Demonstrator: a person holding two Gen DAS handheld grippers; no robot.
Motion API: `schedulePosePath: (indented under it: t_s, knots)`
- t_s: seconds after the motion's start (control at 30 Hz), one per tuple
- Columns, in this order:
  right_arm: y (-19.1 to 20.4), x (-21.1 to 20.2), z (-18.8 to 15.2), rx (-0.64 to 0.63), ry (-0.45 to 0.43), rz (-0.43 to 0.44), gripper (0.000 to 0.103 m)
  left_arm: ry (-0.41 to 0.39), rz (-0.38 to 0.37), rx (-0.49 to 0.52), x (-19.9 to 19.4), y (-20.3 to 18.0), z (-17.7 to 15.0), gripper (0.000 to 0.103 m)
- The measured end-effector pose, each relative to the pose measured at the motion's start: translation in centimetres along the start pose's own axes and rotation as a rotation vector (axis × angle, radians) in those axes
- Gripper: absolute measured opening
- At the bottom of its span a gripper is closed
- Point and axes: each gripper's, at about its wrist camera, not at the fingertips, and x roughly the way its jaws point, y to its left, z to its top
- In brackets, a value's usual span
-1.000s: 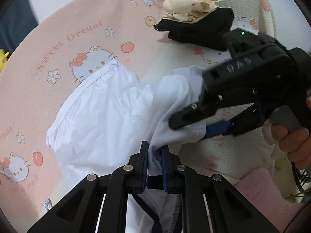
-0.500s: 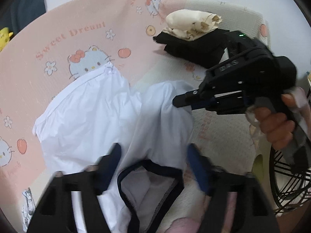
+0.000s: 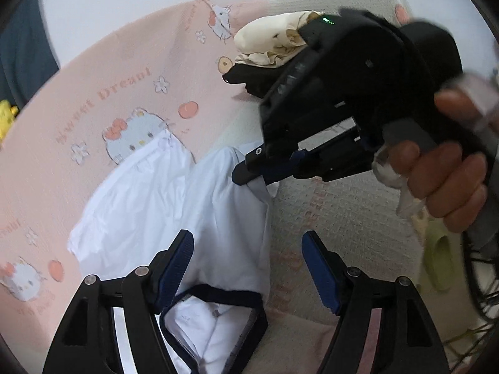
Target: Fold clothes
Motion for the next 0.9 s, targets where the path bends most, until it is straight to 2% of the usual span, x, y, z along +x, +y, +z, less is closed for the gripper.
schedulePosePath:
  t_s: [0.13,0.17,0.2,0.23,0.4,0.67,0.77,0.83,0.9]
  knots:
    - [0.1,-0.1,0.1,0.003,0.012,0.000,0.006,-0.030,0.114,0.086,0.7,-1.5,0.0,0.069]
    - [0.2,-0.1,0.1,0.003,0.015,0.001,0.006,-0.038,0.142,0.116,0.9,-2.0,0.0,0.061]
    - [0.1,-0.1,0.1,0.004,0.020,0.004,0.006,-0.039,0.164,0.146,1.2,-2.4,-0.1,0.045]
    - [0.1,-0.1,0.1,0.004,0.023,0.004,0.006,-0.033,0.178,0.177,1.6,-2.8,-0.3,0.041]
    - [-0.2,0.2,0.3,0.014,0.043,0.013,0.006,0.009,0.204,0.194,3.0,-3.0,-0.7,0.040]
    - [-0.2,0.5,0.6,0.010,0.052,0.015,0.006,0.037,0.160,0.144,4.7,-3.4,0.1,0.040]
    - [-0.5,0.5,0.7,0.008,0.062,0.006,0.006,0.090,0.123,0.077,5.8,-2.4,0.0,0.016]
    - [-0.8,0.4,0.8,0.000,0.071,-0.014,0.006,0.104,0.077,0.023,6.0,-1.4,-0.2,0.009]
    - [-1.2,0.3,0.9,-0.006,0.083,-0.021,0.010,0.118,0.039,-0.018,6.0,-0.5,-0.4,0.007]
